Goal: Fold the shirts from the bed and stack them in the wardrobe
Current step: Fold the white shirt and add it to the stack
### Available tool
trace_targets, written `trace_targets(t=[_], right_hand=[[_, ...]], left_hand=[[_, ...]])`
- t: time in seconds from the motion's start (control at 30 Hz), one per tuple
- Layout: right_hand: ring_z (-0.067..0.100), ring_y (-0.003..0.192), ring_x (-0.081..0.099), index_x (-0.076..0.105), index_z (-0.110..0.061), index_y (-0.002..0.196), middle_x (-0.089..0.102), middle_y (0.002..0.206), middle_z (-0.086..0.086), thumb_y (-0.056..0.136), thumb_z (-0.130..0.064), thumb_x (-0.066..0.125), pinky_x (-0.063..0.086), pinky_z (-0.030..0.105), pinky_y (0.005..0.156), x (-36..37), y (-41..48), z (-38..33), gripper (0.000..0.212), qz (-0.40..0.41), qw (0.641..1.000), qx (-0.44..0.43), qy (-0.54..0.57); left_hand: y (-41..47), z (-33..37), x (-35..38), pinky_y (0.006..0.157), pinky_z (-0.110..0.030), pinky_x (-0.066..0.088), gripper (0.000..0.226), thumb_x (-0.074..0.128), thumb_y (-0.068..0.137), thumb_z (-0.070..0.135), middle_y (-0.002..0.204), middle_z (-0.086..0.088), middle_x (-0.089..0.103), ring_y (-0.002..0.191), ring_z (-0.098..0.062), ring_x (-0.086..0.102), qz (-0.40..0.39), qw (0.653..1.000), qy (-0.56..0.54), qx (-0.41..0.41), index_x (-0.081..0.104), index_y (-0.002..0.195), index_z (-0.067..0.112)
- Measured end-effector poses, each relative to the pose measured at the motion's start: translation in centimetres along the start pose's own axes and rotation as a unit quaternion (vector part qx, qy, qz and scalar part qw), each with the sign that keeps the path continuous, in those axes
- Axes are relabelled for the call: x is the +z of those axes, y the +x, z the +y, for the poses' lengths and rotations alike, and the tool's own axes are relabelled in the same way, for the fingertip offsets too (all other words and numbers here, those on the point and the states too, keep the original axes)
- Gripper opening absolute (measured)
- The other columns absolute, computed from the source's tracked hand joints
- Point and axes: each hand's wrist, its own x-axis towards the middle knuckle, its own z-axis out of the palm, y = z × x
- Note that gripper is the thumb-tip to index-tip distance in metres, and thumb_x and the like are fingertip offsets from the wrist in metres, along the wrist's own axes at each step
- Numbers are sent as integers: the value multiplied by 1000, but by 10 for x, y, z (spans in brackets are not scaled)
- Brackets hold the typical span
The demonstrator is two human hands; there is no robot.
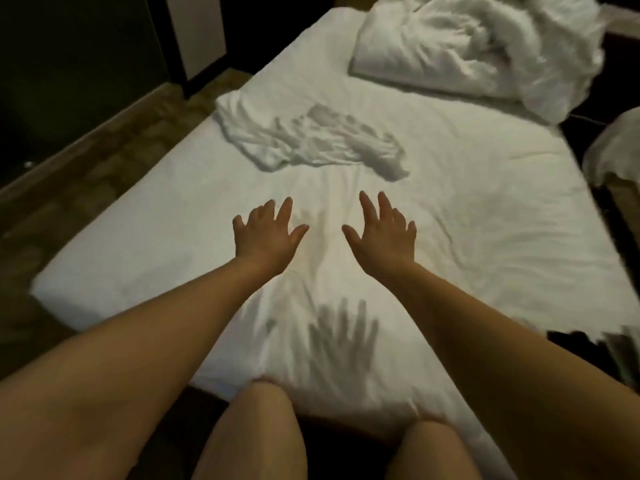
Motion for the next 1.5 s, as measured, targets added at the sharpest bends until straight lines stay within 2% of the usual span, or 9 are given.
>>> trace_targets(t=[0.23,0.5,0.6,0.73,0.83,1.03,1.23,1.37,1.5], right_hand=[[38,144,1,-1,-27,150,-4,159,4,96,-54,30,8,49,115,66,142,-39,68,-68,998,-11,-12],[28,143,-19,-22,-30,145,-27,154,2,93,-61,13,-9,48,114,159,237,-43,70,38,993,-86,-71],[30,145,-10,-14,-29,148,-14,158,3,95,-57,20,-7,46,115,170,279,-53,69,127,987,-86,-48],[28,142,18,21,-19,147,26,153,8,99,-41,27,3,40,116,176,317,-61,54,168,978,-122,-15],[31,114,47,51,-13,113,57,120,13,97,-20,35,28,35,101,170,318,-59,24,170,975,-132,53],[30,92,55,44,-22,85,61,98,14,95,-19,38,29,26,70,154,266,-35,13,117,956,-23,269],[28,95,59,55,-20,90,64,100,8,97,-23,39,37,28,77,148,156,1,17,59,968,17,243],[20,89,56,55,-24,93,64,103,4,98,-23,37,34,24,76,125,65,21,19,16,959,81,272],[22,99,58,60,-24,105,64,111,2,97,-25,35,38,26,81,106,-22,39,26,-70,953,126,266]], left_hand=[[135,-68,61,113,-53,12,67,23,95,58,158,-6,2,145,-26,10,-34,997,-4,-62,-3,149,29],[248,-84,141,106,-50,30,66,28,89,55,151,-9,32,138,-26,33,207,977,-9,53,21,147,25],[283,-79,144,106,-51,29,65,34,90,55,151,-6,33,138,-28,32,248,968,2,37,23,147,25],[293,-82,152,92,-50,42,46,35,91,38,118,-6,66,114,-27,60,318,944,-43,74,62,120,14],[291,-84,146,86,-47,48,40,37,86,26,101,-10,72,98,-28,67,335,933,-83,98,71,99,9],[255,-79,129,58,-37,36,57,26,87,48,73,-23,62,69,-40,58,257,943,-211,0,57,72,2],[142,-54,130,66,-31,36,48,40,91,51,83,-12,65,81,-30,60,154,946,-284,-26,63,78,11],[49,-36,120,69,-31,40,63,28,82,59,83,-10,68,80,-27,62,91,943,-319,-29,68,82,10],[-37,-26,101,66,-19,37,25,50,96,30,88,-6,66,82,-22,62,-6,927,-368,-71,66,85,14]])
